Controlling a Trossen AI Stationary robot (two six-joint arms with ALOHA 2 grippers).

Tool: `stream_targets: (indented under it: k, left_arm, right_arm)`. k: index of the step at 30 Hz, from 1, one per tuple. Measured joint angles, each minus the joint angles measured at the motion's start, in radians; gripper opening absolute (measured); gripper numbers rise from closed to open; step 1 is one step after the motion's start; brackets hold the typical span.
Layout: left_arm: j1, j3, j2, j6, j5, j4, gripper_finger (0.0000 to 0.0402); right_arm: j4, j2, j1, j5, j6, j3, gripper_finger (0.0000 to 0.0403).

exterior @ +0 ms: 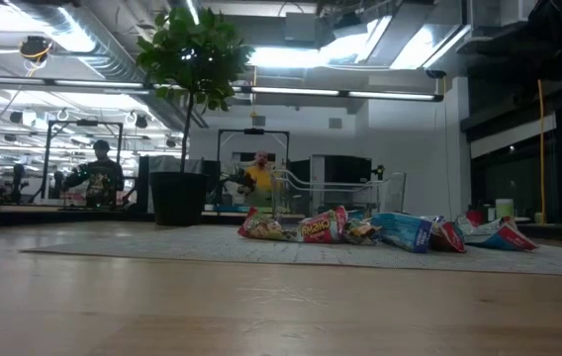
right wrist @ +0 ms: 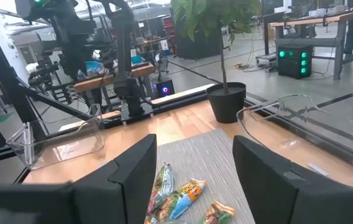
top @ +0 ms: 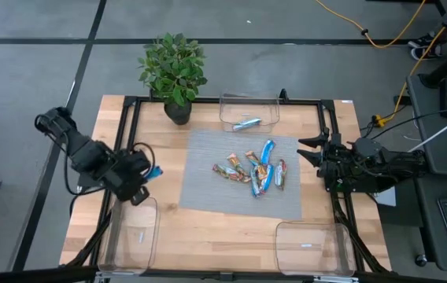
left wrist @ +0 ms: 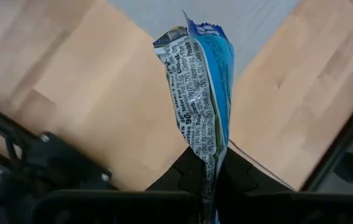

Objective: Pick and place Granola Bars by type
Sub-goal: Put the blue granola bar into the bottom left transparent bin

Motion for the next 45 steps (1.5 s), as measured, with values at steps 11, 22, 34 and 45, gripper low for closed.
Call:
stream_targets:
  k: [11,22,34,45]
  left_arm:
    - [-0.222,0.0,0.064,-0.324,-0.028,0.002,0.0015]
    - [-0.382,0.0,0.256,-0.604,-0.05,0.012,0.0015]
    - [-0.39,0.0,0.441,-0.622,0.018,0.16,0.0015]
    - [-0.425,0.0,0.542,-0.677,0.163,0.193,0.0015]
  right_arm:
    - [-0.009,0.0,0.0,0.0,0.0,0.0,0.0213]
    - [-0.009,0.0,0.0,0.0,-0.001,0.0,0.0213]
    - [-0.009,0.0,0.0,0.0,-0.024,0.0,0.0213]
    - [-0.009,0.0,0.0,0.0,-0.021,0.0,0.0213]
